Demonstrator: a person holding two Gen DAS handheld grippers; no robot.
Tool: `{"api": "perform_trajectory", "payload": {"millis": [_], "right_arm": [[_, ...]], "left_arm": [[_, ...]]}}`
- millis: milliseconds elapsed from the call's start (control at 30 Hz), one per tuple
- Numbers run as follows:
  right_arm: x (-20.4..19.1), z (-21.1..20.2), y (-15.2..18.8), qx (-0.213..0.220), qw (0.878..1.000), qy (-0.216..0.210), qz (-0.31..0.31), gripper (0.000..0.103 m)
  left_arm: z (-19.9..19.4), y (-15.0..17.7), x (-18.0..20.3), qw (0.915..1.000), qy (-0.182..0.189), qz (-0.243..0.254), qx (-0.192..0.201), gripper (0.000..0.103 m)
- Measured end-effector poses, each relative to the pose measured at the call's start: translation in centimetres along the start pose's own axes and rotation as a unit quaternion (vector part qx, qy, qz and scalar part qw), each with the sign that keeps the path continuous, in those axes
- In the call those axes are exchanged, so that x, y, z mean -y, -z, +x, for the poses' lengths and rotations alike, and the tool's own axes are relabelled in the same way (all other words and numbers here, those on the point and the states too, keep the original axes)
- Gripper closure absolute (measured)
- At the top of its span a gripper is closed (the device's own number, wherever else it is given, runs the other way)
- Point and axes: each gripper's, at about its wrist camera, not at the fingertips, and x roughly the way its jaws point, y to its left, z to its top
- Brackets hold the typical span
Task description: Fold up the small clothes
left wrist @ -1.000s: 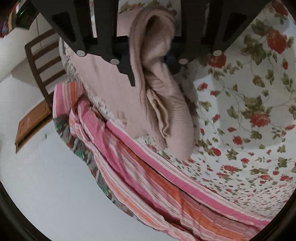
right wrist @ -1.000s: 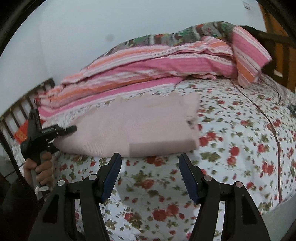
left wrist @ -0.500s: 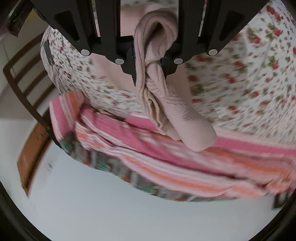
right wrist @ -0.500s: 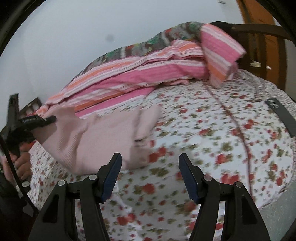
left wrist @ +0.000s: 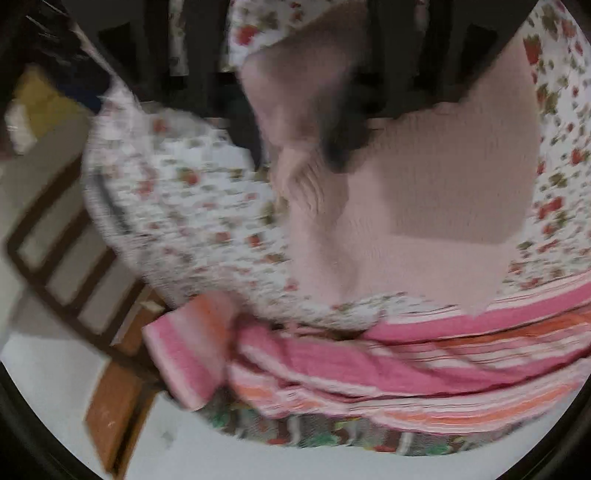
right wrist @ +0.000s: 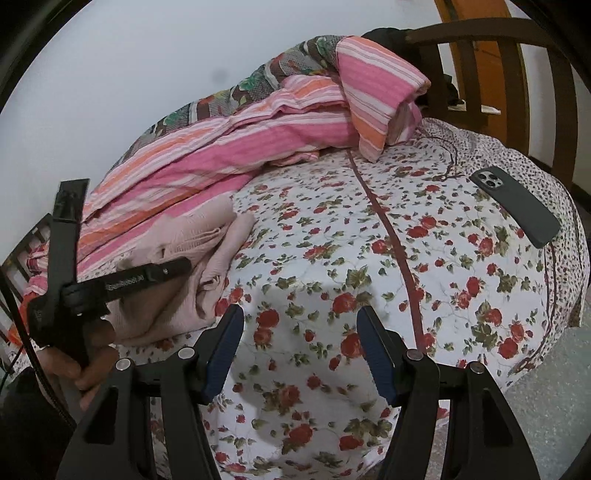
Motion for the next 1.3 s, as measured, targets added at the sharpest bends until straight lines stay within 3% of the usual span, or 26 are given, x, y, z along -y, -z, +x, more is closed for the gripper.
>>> {"api": "perform_trajectory", "payload": {"millis": [67, 133, 267, 367, 500, 567, 667, 800, 867, 933, 1033, 1100, 1167, 1300], "right_arm": [[-0.5, 0.4, -0.4, -0.003, 1.000, -0.017, -0.002, 0.040], [-1.5, 1.0, -1.2, -0.005, 0.999, -0.041, -0.004, 0.040], [-4.1, 2.8, -2.9, -0.010, 0.993, -0.114, 0.000, 0.039], [-6.3, 5.1, -4.0, -0.020, 0.988, -0.155, 0.014, 0.036], [-8.7, 8.3, -4.4, -0.042, 0.981, -0.188, 0.037, 0.036], [-9.7, 9.8, -4.4, -0.057, 0.982, -0.178, 0.035, 0.042], [-11.4, 12.1, -4.2, -0.082, 0.987, -0.139, -0.002, 0.085], [-11.5, 7.9, -3.4, 0.027, 0.984, -0.154, -0.087, 0.088], [-10.4, 8.4, -2.8, 0.022, 0.988, -0.139, -0.063, 0.088], [-9.1, 10.8, -1.9, -0.024, 0.993, -0.106, -0.036, 0.088], [-7.9, 11.4, -1.5, -0.043, 0.993, -0.114, 0.001, 0.083], [-7.6, 10.9, -2.3, -0.052, 0.992, -0.113, 0.019, 0.058], [-7.3, 10.9, -3.0, -0.055, 0.990, -0.124, 0.034, 0.053], [-8.2, 13.5, -3.8, -0.094, 0.988, -0.120, 0.025, 0.033]], "left_arm": [[-2.3, -0.7, -1.0, 0.9989, 0.045, -0.014, 0.007, 0.040], [-4.6, -1.0, -1.6, 0.9983, 0.045, -0.011, 0.036, 0.038], [-8.0, -1.1, -4.4, 0.9964, -0.029, -0.012, 0.079, 0.032], [-8.1, -0.3, -7.4, 0.9936, -0.090, -0.035, 0.059, 0.033], [-7.6, 0.7, -10.4, 0.9911, -0.111, -0.060, 0.042, 0.033], [-7.1, 1.0, -11.1, 0.9906, -0.115, -0.063, 0.038, 0.033], [-6.6, 0.8, -11.7, 0.9908, -0.115, -0.063, 0.034, 0.033], [-6.6, 0.6, -12.2, 0.9917, -0.105, -0.061, 0.044, 0.033], [-6.5, 0.5, -12.7, 0.9922, -0.095, -0.066, 0.046, 0.033], [-6.2, 0.4, -13.0, 0.9932, -0.079, -0.073, 0.044, 0.033], [-5.4, 0.4, -13.2, 0.9947, -0.063, -0.074, 0.031, 0.032], [-4.3, 0.7, -13.2, 0.9953, -0.070, -0.066, 0.007, 0.032], [-3.5, 1.0, -13.4, 0.9953, -0.075, -0.061, -0.005, 0.031], [-3.9, 1.1, -15.3, 0.9944, -0.031, -0.101, -0.011, 0.031]]}}
